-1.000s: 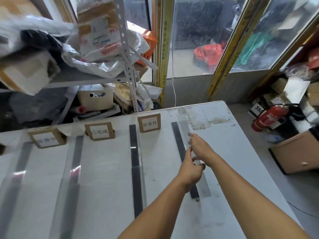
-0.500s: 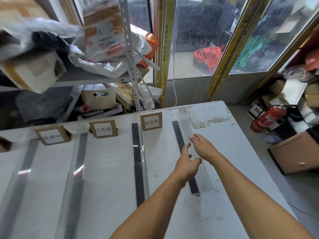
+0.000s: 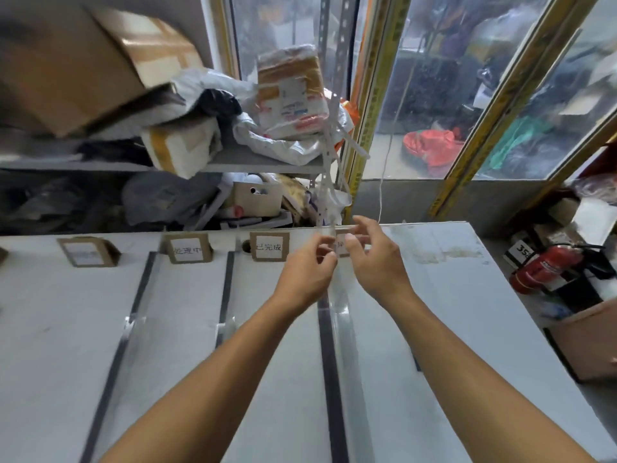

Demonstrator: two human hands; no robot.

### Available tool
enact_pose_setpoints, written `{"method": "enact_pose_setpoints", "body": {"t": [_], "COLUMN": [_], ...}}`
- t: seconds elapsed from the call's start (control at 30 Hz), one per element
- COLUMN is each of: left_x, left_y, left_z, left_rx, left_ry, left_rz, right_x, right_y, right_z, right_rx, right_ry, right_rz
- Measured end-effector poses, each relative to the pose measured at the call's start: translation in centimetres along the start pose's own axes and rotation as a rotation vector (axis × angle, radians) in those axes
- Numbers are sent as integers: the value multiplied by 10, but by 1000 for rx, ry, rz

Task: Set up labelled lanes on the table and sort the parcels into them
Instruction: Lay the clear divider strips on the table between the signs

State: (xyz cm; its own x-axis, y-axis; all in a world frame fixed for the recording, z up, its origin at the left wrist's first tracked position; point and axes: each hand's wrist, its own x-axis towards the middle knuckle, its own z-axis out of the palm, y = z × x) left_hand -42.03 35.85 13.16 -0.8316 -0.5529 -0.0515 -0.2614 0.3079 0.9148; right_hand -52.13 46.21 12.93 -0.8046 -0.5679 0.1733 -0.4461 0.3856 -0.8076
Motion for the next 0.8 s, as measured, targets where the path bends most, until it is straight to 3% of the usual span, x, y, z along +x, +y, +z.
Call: {"method": "enact_pose_setpoints", "body": {"t": [0.27, 0.5, 0.67, 0.8], "left_x": [-100, -198, -257, -290], "left_y": [-76, -189, -275, -320], "left_z": [-212, -373, -441, -454], "left_rx": [155, 265, 358, 262], "left_ry": [223, 470, 538, 543], "left_rz": [-15, -249, -506, -660], "right_x": [-66, -129, -171, -196], "right_y": [-150, -243, -273, -279], "right_z": [166, 341, 443, 498], "right_rx": [95, 133, 78, 3], "right_ry": [-271, -543, -783, -882], "right_rz": [-117, -7, 123, 178]}}
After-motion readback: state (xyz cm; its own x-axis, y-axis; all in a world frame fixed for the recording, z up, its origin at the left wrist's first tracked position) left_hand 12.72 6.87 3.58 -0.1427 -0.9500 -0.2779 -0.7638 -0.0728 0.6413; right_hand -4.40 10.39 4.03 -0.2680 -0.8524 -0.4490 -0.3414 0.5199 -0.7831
